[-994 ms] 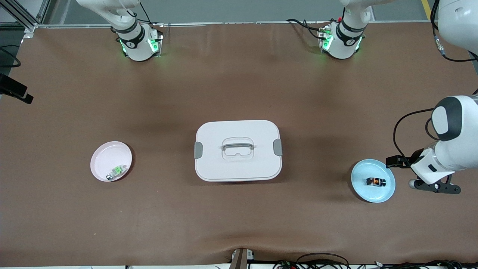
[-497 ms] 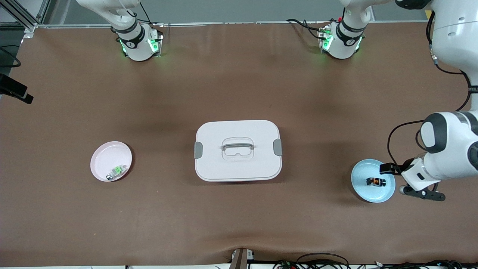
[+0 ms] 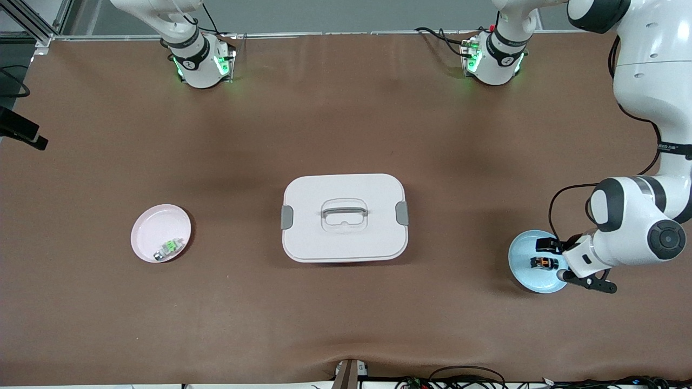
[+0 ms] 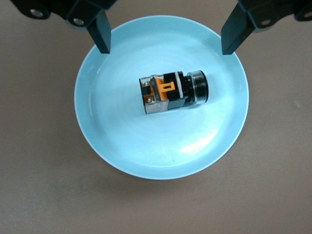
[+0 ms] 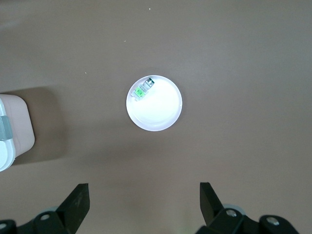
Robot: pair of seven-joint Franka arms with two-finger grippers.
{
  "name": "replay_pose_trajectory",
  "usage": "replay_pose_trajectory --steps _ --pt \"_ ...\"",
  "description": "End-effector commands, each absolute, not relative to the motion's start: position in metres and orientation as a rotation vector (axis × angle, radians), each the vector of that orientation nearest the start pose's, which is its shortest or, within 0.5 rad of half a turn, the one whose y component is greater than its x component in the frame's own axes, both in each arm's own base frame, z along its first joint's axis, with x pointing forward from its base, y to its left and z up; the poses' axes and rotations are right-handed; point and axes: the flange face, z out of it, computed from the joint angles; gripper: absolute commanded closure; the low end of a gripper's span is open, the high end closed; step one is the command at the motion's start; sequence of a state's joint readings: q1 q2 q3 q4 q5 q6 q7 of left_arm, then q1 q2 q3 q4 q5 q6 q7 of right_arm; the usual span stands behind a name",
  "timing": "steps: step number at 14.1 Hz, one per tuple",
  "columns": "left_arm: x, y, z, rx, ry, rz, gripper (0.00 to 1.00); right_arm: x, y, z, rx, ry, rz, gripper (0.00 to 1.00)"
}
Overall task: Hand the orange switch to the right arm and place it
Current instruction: 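Lower the left gripper onto the orange switch block on the plate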
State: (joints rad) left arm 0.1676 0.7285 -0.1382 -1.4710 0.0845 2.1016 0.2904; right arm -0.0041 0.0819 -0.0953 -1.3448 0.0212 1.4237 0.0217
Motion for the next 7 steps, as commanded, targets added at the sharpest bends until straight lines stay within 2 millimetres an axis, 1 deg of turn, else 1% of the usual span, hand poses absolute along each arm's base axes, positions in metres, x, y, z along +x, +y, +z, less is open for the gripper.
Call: replay_pose_trajectory --steps 1,3,4,6,7 --pt "0.715 0.051 0.226 -3.137 0.431 0.069 0.0 0.559 -0.05 0.676 -3.119 0.19 -0.009 0.0" --pt "0.715 0.047 0.214 -3.145 0.422 0.076 0.0 0.559 -0.05 0.676 -3.119 0.19 -0.011 0.0" --pt "0.715 0.043 0.208 -3.152 0.39 0.084 0.0 0.559 -0.05 0.676 -3.119 0.19 -0.011 0.0" --pt "0.717 0.041 0.203 -3.164 0.235 0.064 0.0 0.559 -0.051 0.676 -3.119 0.193 -0.009 0.0" --pt "0.717 0.04 0.203 -3.165 0.211 0.065 0.0 0.559 -0.051 0.676 -3.119 0.193 -0.009 0.0"
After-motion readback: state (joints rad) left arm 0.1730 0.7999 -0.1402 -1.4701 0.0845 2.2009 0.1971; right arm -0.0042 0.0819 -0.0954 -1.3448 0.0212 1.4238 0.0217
